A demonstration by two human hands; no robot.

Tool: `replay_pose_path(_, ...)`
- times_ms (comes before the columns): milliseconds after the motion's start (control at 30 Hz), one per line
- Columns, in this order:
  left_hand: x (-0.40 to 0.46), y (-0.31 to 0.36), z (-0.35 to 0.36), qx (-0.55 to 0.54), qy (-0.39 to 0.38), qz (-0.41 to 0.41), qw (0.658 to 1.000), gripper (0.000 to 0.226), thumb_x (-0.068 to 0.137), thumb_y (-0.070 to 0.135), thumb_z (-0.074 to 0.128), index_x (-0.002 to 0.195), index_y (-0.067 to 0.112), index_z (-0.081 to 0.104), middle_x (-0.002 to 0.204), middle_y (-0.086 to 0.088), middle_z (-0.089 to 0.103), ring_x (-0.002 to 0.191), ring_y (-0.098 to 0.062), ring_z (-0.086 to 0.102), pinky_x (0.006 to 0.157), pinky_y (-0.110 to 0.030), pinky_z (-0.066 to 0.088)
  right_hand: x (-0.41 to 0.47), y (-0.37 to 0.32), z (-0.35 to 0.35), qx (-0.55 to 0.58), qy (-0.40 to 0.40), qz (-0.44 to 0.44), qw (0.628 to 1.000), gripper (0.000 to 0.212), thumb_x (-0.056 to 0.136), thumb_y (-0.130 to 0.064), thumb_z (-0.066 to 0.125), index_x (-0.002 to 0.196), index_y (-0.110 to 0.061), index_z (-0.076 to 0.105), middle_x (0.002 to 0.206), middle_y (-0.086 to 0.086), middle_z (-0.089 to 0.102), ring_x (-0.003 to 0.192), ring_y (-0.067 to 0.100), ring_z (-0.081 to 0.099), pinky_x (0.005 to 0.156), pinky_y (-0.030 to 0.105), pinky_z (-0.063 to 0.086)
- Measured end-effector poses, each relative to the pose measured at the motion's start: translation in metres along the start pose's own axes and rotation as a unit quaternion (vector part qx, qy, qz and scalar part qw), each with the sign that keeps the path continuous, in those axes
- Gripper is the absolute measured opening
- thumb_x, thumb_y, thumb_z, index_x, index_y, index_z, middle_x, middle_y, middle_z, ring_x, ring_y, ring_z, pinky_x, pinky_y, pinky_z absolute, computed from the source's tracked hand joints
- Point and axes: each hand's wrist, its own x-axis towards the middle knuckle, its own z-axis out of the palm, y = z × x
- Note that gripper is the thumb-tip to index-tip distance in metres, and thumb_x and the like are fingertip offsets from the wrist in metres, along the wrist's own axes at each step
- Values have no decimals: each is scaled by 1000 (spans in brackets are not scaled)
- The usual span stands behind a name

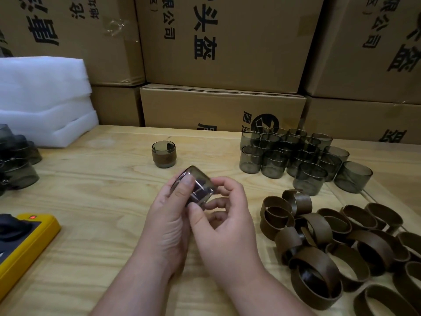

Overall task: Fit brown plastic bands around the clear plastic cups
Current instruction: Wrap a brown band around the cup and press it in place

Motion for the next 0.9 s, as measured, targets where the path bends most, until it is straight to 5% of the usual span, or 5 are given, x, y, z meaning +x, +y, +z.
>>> replay_pose_path(100, -1, -2, -1, 34, -17, 1, 999, 70, 73, 31, 79, 134, 0, 61, 131, -31, 63, 106, -33, 63, 101, -48, 47, 3, 4, -1, 25, 18, 2, 1000, 53, 82, -13, 76, 104, -56, 53, 109, -22, 70, 103, 6, 71, 86, 27, 59)
replay_pose_path(200, 0, -4, -3, 89, -31, 23, 995, 58, 73, 30, 81, 124, 6, 69, 124, -24, 71, 106, -31, 70, 99, -46, 52, 3, 6, -4, 55, 32, 15, 998, 38, 85, -23, 67, 104, -54, 56, 120, -14, 70, 115, 9, 68, 95, 34, 57)
replay_pose_path(333, 0, -9, -2, 189, -22, 109, 976, 59, 62, 23, 92, 118, 25, 73, 115, -2, 77, 102, -20, 75, 85, -29, 61, 4, 5, -7, 72, 50, 42, 995, 41, 75, -55, 61, 115, -49, 59, 123, -25, 65, 114, -1, 63, 90, 22, 53)
replay_pose_path(667, 0, -12, -4, 336, -18, 133, 932, 72, 55, 40, 91, 116, 61, 60, 108, 10, 77, 87, -19, 78, 78, -37, 64, 7, 6, -7, 32, 45, 75, 996, 49, 80, -24, 80, 125, -32, 64, 110, -19, 74, 100, 4, 73, 86, 25, 59)
replay_pose_path(900, 0, -14, -7, 420, -19, 176, 890, 76, 73, 5, 89, 117, 60, 61, 114, 18, 74, 94, -4, 74, 78, -18, 58, 7, 5, -6, -2, 65, 86, 994, 54, 70, -39, 85, 119, -33, 63, 103, -23, 73, 92, -1, 71, 80, 22, 57)
